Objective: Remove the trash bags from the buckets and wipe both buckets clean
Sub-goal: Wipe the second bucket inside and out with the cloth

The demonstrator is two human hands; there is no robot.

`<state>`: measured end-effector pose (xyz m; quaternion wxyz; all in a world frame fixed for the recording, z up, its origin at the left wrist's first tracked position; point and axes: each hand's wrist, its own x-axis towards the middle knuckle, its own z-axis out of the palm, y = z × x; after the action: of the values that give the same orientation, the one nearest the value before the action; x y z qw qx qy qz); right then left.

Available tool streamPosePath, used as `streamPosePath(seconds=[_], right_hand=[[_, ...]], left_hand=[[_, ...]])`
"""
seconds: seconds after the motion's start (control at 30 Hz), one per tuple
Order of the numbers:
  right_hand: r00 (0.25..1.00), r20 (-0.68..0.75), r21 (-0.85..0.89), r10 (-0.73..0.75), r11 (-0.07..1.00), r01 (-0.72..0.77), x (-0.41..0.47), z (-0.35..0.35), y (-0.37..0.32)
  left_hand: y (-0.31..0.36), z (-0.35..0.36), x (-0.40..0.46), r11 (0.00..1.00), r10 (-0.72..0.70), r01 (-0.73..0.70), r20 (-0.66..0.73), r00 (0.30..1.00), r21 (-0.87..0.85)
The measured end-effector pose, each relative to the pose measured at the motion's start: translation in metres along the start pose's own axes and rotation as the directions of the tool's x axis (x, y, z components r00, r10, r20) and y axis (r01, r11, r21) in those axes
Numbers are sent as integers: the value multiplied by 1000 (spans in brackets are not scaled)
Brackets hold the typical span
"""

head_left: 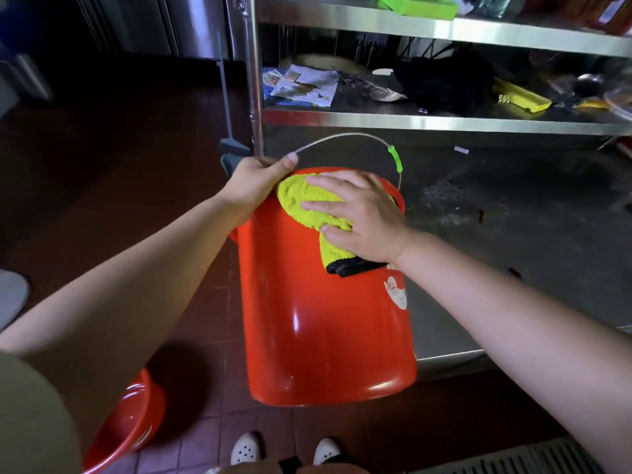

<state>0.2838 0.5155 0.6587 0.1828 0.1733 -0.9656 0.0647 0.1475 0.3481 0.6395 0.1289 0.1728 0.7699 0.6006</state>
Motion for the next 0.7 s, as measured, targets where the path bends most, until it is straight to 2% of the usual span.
streamPosePath(seconds=[0.1, 0.2, 0.27, 0.33, 0.4, 0.43, 0.47, 0.53, 0.63, 0.7], right_hand=[[998, 60, -23, 16, 1000, -14, 12, 2, 7], [997, 46, -3, 65, 998, -65, 13, 7, 5], [996, 32, -16, 85, 996, -84, 9, 9, 0], [994, 22, -33, 106, 994, -106, 4, 9, -2], [991, 14, -45, 129, 991, -129, -3, 9, -6], [990, 14, -52, 137, 989, -136, -6, 8, -8], [990, 17, -59, 138, 989, -136, -11, 7, -12], [994, 29, -53, 109, 993, -107, -22, 6, -21], [998, 67, -24, -6, 1000, 8, -53, 5, -39], [992, 101, -25, -79, 996, 82, -77, 5, -51]], left_hand=[[-4, 0, 12, 994, -104, 103, -38, 994, -29], [-8, 6, 22, 993, -117, 116, -149, 982, -14], [-7, 10, 22, 955, -20, 104, -289, 957, 278], [-2, 14, 16, 819, 232, 8, -345, 909, 573], [8, 19, 11, 707, 439, -177, -229, 869, 685], [14, 21, 11, 710, 448, -256, -140, 883, 657], [19, 25, 10, 755, 386, -283, -52, 921, 591], [26, 33, 7, 821, 208, -221, 85, 974, 526], [25, 36, 5, 775, 179, -197, 91, 980, 600], [20, 31, 6, 794, 167, -175, 67, 984, 582]])
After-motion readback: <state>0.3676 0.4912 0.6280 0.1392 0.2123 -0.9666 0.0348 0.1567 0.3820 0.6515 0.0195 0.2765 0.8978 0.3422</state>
